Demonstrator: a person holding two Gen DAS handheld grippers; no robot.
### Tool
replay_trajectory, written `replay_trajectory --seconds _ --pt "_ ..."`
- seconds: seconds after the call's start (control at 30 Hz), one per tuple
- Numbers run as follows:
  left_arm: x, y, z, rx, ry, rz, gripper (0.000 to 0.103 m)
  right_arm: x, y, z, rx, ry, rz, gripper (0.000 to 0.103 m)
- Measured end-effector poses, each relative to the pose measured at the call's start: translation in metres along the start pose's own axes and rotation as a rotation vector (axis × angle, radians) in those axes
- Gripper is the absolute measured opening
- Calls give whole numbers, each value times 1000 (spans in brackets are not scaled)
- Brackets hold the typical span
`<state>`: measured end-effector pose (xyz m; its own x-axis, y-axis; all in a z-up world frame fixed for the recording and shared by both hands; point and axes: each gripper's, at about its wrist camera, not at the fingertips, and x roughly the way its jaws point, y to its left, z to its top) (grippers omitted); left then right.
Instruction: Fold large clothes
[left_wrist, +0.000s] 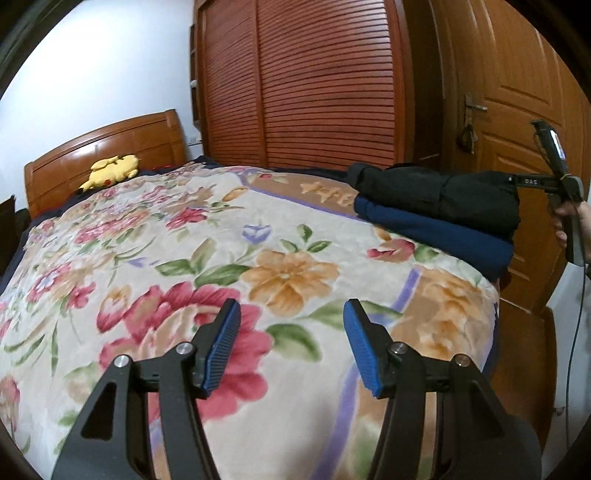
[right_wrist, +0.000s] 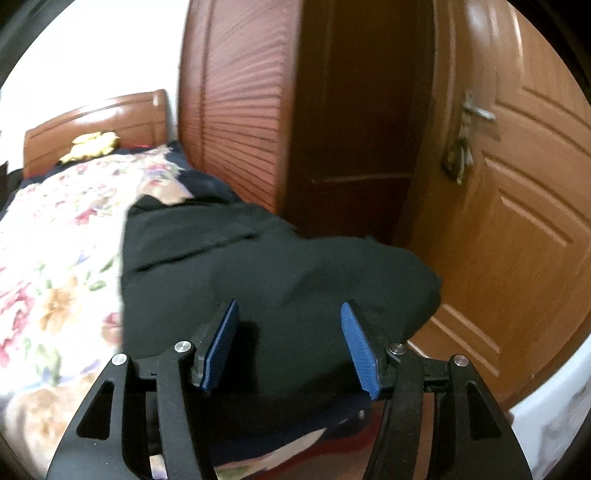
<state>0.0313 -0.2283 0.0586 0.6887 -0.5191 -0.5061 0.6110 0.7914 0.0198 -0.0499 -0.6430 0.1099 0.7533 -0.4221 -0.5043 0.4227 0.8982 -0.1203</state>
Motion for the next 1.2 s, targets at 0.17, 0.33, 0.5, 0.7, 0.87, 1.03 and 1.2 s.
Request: replay_trajectory --seconds 0.17,0.33,0.5,0.7,0.87,1.03,1.2 --pt "-18 16 -12 -30 0 20 57 -30 54 6 -60 -59 97 64" --pt "-38 38 -26 -60 -11 63 58 -50 126 7 -97 -102 238 70" --pt "-53 66 -45 -75 -13 145 58 -54 202 -1 -139 -116 372 78" --pt "-56 104 -76 -125 29 225 58 -43 282 -19 -171 -104 466 83" --pt "-58 128 -96 -140 36 302 58 -31 341 -42 -203 -82 503 83" --pt "-54 155 -113 -171 46 383 58 -24 395 -64 -218 -73 555 83" --pt "-63 182 -117 -273 16 396 58 -29 438 -77 -214 -94 617 83"
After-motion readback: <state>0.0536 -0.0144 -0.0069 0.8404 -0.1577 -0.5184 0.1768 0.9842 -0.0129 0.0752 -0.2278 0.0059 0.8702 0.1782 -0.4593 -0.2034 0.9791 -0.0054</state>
